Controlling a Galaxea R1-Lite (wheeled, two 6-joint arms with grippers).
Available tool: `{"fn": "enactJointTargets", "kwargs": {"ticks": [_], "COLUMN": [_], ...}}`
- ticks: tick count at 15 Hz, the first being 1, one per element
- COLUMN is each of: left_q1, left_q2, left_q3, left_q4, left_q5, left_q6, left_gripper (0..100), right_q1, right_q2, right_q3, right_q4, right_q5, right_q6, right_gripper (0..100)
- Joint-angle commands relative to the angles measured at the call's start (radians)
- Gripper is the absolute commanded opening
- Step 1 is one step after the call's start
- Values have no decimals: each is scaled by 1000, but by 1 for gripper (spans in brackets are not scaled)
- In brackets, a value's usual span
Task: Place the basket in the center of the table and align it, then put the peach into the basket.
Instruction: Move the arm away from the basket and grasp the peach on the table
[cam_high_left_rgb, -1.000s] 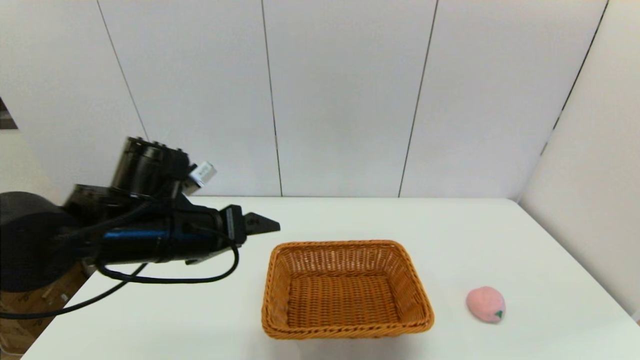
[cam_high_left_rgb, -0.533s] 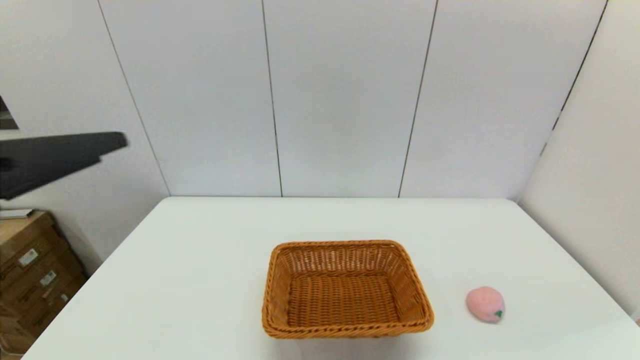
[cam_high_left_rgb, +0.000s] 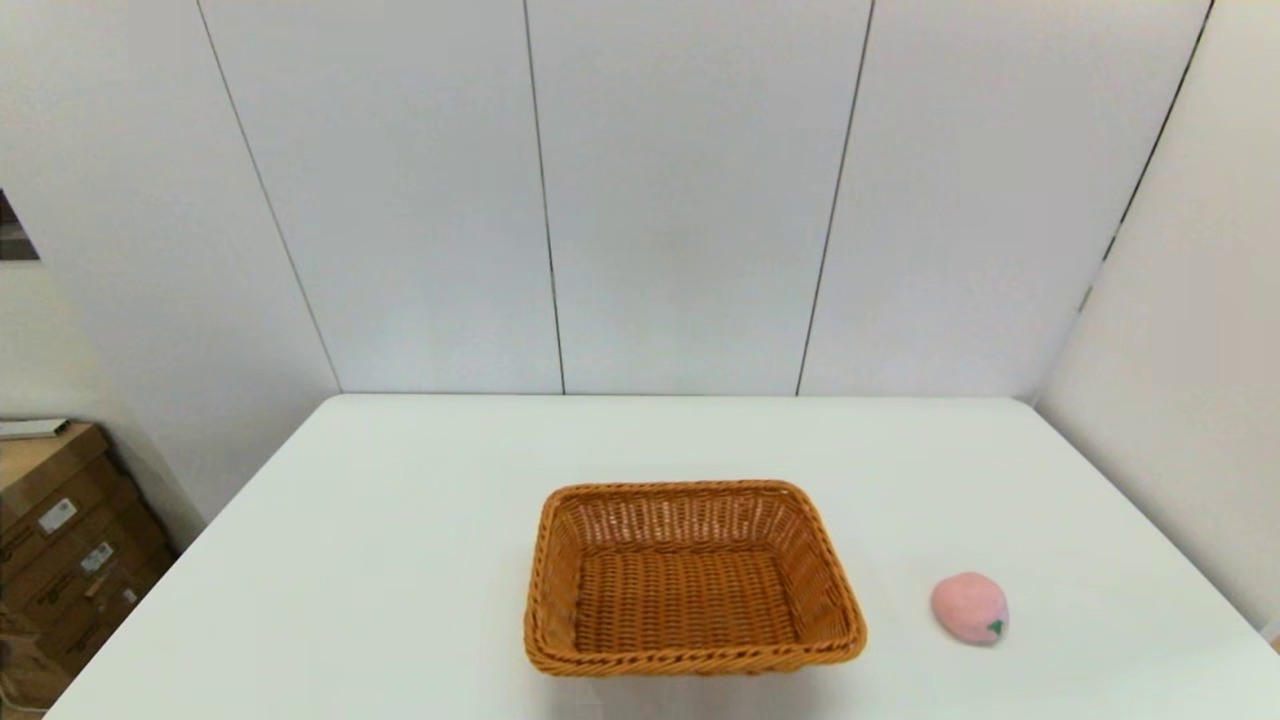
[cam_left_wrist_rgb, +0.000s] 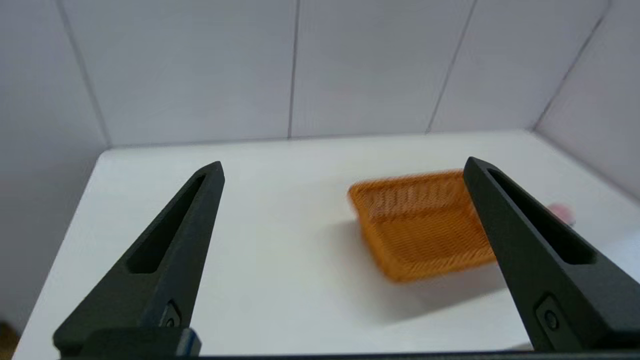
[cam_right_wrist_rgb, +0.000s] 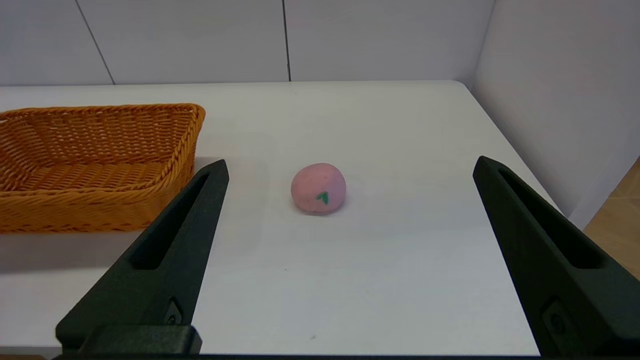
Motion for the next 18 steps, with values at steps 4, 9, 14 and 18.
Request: {"fn": "enactJointTargets", "kwargs": {"ticks": [4, 9, 14, 18], "left_q1": [26, 26, 26, 26], "left_q2": [-370, -370, -370, -370], "left_q3": [401, 433, 433, 433], "left_q4": [-38, -50, -52, -50], "left_q5": [204, 282, 282, 282], "left_q6": [87, 77, 74, 75], "left_gripper": [100, 100, 100, 100], "right_q1": [0, -1, 13, 59], "right_q2": [3, 589, 1460, 1706], "right_q3": [-6, -288, -368, -362], "right_q4": [8, 185, -127, -328], "right_q5": [-2, -8, -19, -77], "right_q6": [-13, -31, -97, -75], "right_gripper": [100, 100, 100, 100]}}
